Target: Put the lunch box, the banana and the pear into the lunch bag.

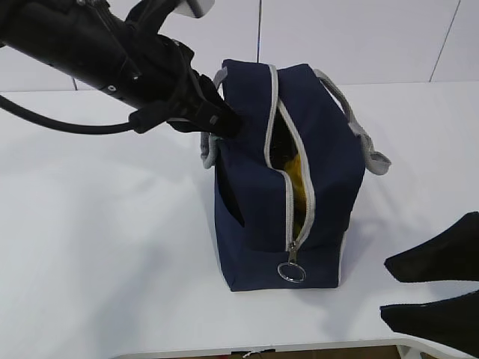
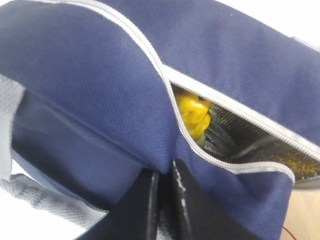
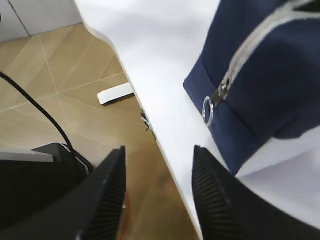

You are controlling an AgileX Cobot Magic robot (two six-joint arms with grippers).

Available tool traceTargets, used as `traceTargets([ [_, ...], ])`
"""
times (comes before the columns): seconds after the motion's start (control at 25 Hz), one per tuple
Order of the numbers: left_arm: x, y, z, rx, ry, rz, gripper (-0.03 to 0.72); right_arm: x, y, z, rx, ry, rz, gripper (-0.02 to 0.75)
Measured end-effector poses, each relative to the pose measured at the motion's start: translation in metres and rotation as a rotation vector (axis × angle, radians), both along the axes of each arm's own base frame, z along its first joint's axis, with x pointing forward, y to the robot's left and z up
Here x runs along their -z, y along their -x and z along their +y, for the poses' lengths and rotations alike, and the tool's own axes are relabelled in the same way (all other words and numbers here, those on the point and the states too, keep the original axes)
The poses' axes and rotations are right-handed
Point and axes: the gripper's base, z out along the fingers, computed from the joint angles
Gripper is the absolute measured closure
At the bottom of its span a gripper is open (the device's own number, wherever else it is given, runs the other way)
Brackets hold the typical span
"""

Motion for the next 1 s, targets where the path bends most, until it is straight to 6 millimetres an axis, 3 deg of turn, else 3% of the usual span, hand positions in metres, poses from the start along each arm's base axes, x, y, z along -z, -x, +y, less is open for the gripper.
traceTargets([
  [0.28, 0.000, 0.000, 0.000, 0.001, 0.000, 0.001, 0.692, 0.000, -0.004, 0.004, -0.121, 0.021, -0.119, 0.367],
  [0.72, 0.000, 0.000, 0.000, 0.001, 0.000, 0.001, 0.692, 0.030, -0.037, 0.020, -0.224, 0.016, -0.106, 0.367],
  [1.0, 0.000, 0.000, 0.000, 0.001, 0.000, 0.001, 0.692, 0.045, -0.056, 0.023, -0.128, -0.006, -0.054, 0.367],
])
